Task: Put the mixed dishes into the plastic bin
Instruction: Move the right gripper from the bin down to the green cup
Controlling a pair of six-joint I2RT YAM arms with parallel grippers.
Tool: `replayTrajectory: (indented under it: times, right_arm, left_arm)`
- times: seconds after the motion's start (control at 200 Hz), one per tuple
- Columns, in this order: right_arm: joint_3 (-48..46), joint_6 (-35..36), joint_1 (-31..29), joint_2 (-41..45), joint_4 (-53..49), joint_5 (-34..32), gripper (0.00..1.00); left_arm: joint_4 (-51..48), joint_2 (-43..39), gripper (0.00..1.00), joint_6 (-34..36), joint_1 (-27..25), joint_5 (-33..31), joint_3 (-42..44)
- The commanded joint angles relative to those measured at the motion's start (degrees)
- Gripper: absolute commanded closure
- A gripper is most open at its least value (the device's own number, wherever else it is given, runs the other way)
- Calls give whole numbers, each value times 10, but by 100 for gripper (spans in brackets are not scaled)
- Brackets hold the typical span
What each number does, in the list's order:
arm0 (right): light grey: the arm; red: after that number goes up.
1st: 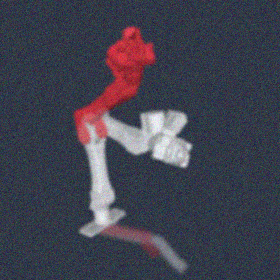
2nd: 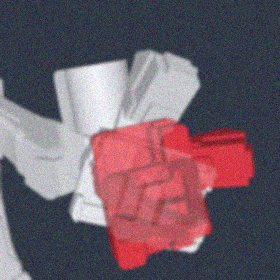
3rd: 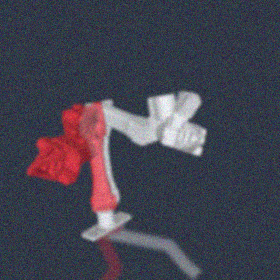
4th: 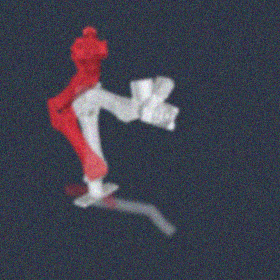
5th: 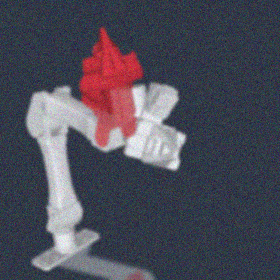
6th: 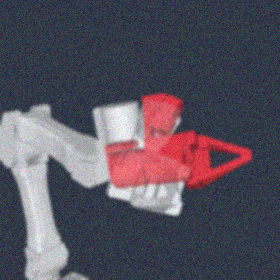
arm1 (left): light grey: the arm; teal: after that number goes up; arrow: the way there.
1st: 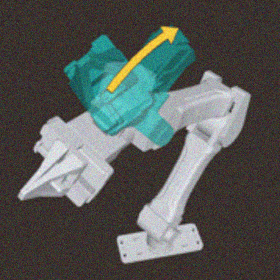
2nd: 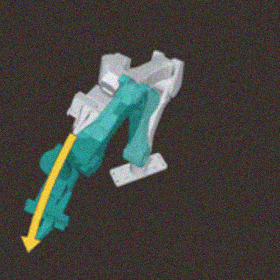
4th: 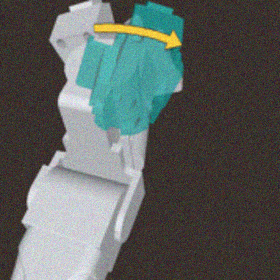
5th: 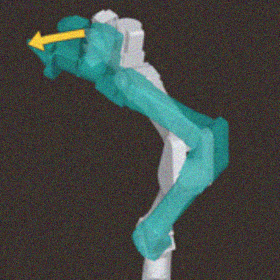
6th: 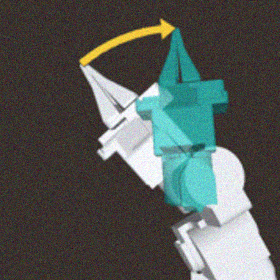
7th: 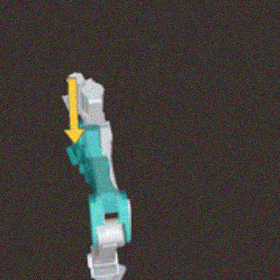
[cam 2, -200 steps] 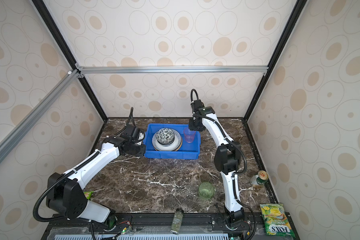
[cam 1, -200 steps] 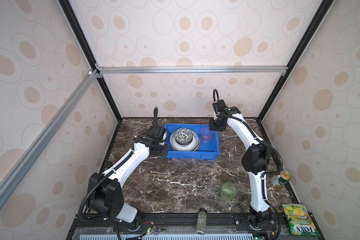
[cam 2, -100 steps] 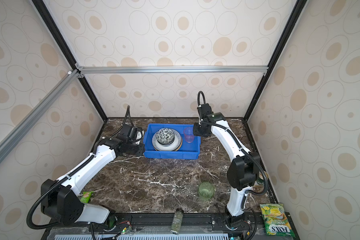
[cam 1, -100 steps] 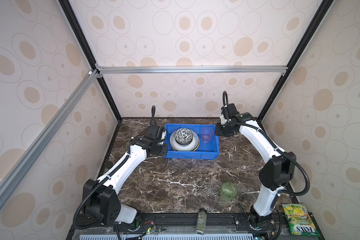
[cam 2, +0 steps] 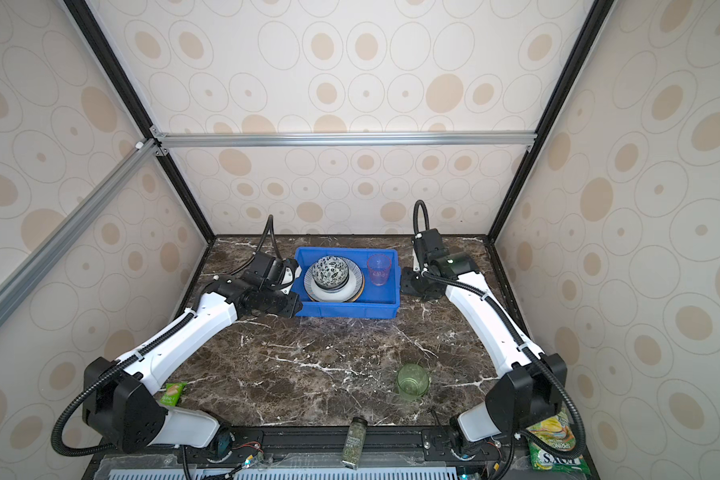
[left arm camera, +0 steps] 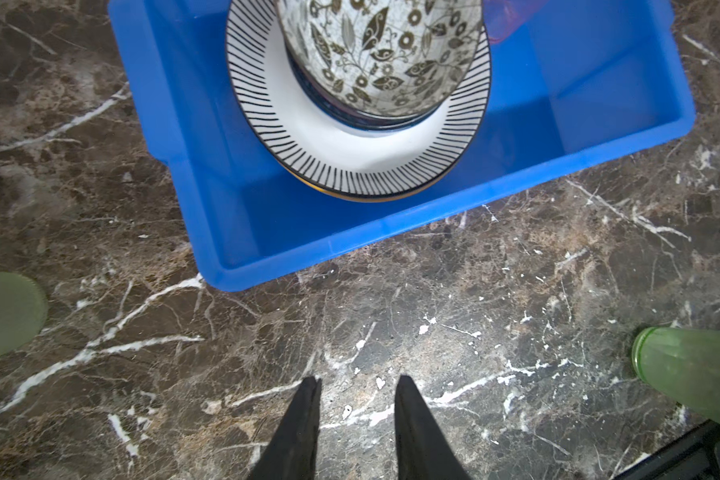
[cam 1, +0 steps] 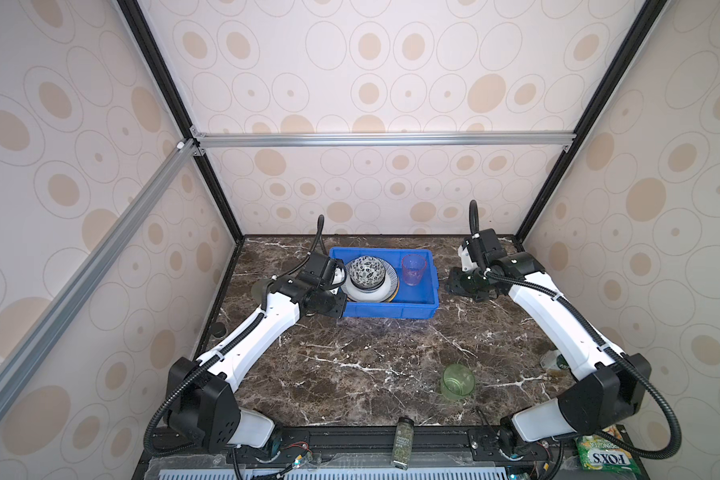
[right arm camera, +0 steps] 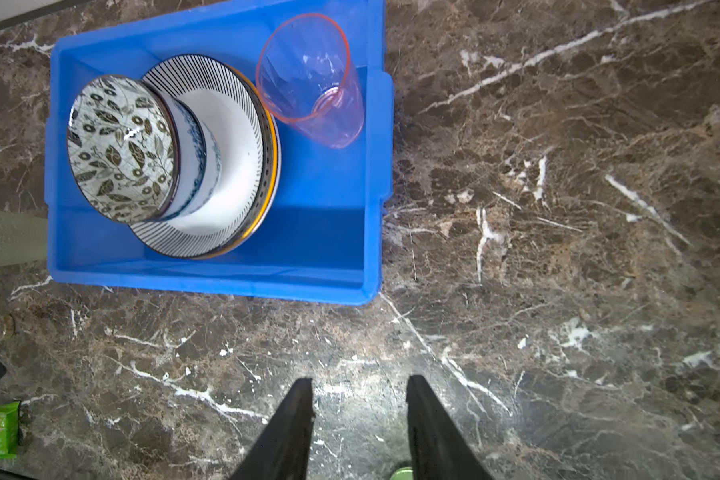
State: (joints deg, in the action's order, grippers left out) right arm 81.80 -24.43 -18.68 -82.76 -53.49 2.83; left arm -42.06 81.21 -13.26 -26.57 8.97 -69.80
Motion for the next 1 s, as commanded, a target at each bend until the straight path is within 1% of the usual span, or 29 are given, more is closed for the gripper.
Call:
replayTrajectory:
  times: [0.0,0.08,0.21,0.325,0.445,0.53,0.625,0.796,0.886,0.996]
  right_arm:
    - [-33,-6,-3,38,-40,-11,61]
    - [-57,-11,-3,64,-61,-24,62]
    - [-100,-24,-4,116,-89,-25,62]
    - [-125,-32,-4,151,-109,-45,62]
    - [-128,-36,-8,164,-147,-27,67]
    - [-140,-42,-23,186,-175,-28,67]
    - [-160,-46,-27,214,-205,-7,67]
    - [-204,-71,-47,266,-263,3,68]
    - [-230,-79,-51,293,-269,22,69]
    - [-262,-72,-67,308,-245,75,69]
  left_arm:
    - [1,-2,68,-5,-8,8,1]
    - [4,2,68,-5,-13,10,1]
    - [11,7,68,-4,-18,12,4]
    - [14,17,68,2,-20,16,0]
    - [15,26,68,6,-24,16,-5]
    - [16,26,68,11,-24,17,0]
    - [22,22,68,14,-24,10,11]
    - [32,17,68,13,-24,13,23]
    - [34,17,67,16,-24,14,25]
    - [28,24,67,17,-24,15,16]
